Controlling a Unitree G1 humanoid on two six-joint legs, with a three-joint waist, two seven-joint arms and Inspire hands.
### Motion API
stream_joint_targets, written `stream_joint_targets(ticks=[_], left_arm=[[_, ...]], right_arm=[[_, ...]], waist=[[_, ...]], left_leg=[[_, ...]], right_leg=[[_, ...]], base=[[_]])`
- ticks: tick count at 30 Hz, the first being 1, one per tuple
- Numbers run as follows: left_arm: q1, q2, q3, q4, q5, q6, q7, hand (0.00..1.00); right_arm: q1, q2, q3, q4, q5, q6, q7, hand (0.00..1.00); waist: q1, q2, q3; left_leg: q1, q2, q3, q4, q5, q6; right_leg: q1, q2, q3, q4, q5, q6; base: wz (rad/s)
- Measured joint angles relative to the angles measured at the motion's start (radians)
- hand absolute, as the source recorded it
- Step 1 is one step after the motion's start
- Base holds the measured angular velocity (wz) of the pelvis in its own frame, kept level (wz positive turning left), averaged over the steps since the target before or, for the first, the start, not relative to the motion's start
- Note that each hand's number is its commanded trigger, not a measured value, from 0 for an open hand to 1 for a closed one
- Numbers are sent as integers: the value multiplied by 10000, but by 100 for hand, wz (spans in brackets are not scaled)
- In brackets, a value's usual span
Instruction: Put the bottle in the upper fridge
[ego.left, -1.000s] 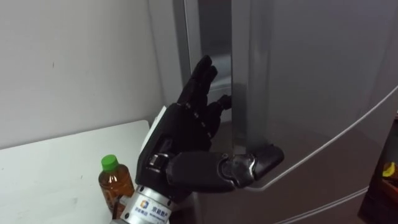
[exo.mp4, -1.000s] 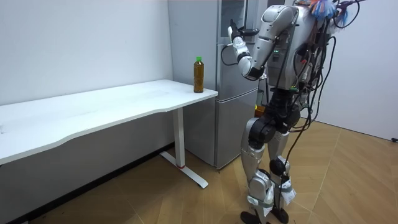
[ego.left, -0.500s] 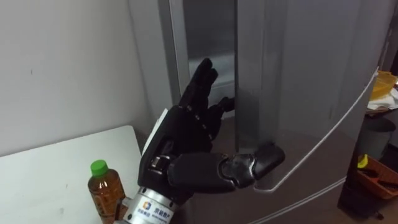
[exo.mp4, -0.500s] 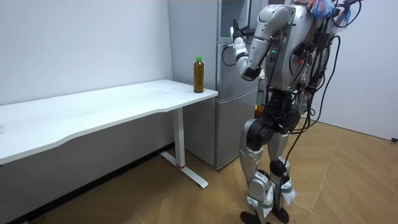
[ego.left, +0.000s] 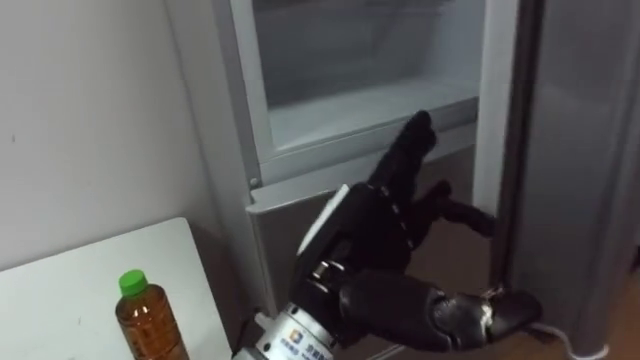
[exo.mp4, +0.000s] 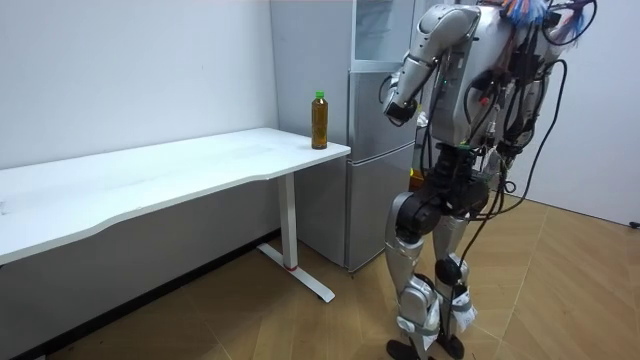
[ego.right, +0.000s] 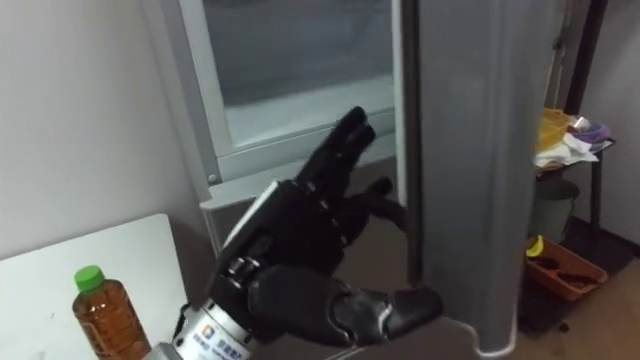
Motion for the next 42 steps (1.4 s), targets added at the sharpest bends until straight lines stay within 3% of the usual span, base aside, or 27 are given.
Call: stream_joint_targets(ticks=[10,20,33,42], left_arm=[[0,154,-107,4,31,191,-1012,0],[0,213,-226,26,139,225,-1238,0],[12,695,-528,43,821,259,-1531,0],[711,841,-536,86,1402,521,-1892,0]], right_arm=[[-1,-15,17,-30,227,-3,13,0],[19,-38,82,-37,477,-7,121,0],[13,-64,113,-56,465,2,186,0],[7,-29,237,-56,218,8,198,0]], waist=[[-178,-7,2],[-174,-5,1],[-139,-20,7],[136,-249,-9]], left_leg=[[-110,18,151,-39,21,-50],[-197,25,98,-42,1,-80],[-170,34,60,-38,1,-82],[-192,30,-51,-13,5,-101]], right_leg=[[-272,54,164,-16,-42,-34],[-320,72,164,-27,-46,-41],[-321,65,94,-8,-96,-73],[-324,41,-58,172,-201,-100]], base=[[-8],[-1],[0],[3]])
